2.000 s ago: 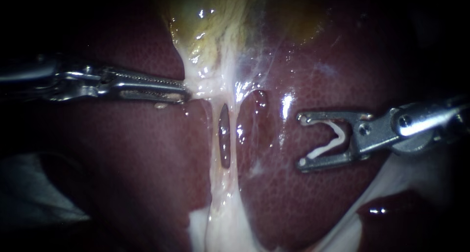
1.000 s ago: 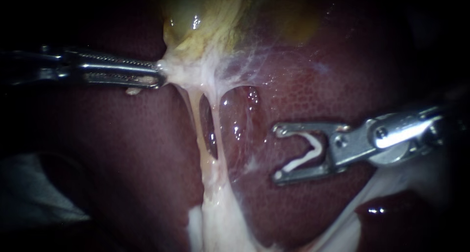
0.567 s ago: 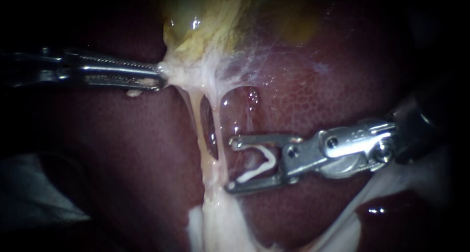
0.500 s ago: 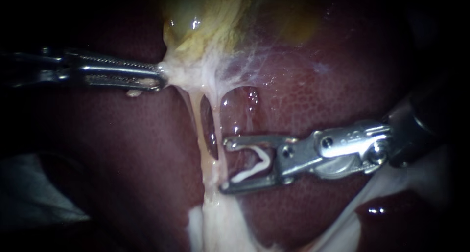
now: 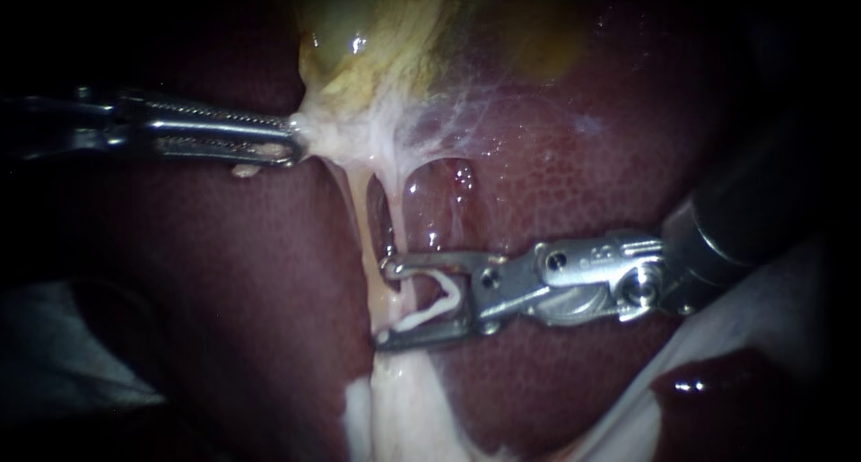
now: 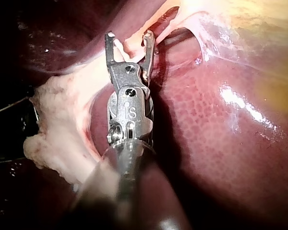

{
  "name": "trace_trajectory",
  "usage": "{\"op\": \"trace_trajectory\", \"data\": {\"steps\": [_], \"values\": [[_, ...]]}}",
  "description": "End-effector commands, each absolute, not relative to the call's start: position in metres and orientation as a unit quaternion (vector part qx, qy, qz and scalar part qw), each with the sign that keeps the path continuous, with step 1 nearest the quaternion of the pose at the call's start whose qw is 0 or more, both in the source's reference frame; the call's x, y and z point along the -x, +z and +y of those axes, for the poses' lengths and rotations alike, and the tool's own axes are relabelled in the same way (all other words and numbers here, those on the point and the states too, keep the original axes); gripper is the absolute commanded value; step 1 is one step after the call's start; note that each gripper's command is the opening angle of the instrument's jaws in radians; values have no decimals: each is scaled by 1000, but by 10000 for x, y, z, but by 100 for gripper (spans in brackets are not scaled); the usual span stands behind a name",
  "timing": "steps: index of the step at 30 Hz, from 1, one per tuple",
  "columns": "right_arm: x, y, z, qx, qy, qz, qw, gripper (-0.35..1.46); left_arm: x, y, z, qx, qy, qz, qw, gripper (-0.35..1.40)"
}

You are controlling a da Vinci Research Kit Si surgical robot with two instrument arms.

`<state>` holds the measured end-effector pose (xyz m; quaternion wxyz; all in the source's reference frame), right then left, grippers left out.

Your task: Clipping first clip left tube

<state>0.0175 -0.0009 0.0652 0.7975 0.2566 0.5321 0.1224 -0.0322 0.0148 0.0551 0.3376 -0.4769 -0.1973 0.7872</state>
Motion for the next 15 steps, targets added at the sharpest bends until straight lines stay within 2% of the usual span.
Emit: {"op": "trace_trajectory", "data": {"steps": [1, 15], "values": [[-174, 656, -8, -257, 121, 533, 797, 50, 322, 551, 148, 477, 787, -197, 338, -35], [-191, 672, 0, -278, 89, 543, 788, 49, 322, 551, 148, 477, 787, -197, 338, -35]]}}
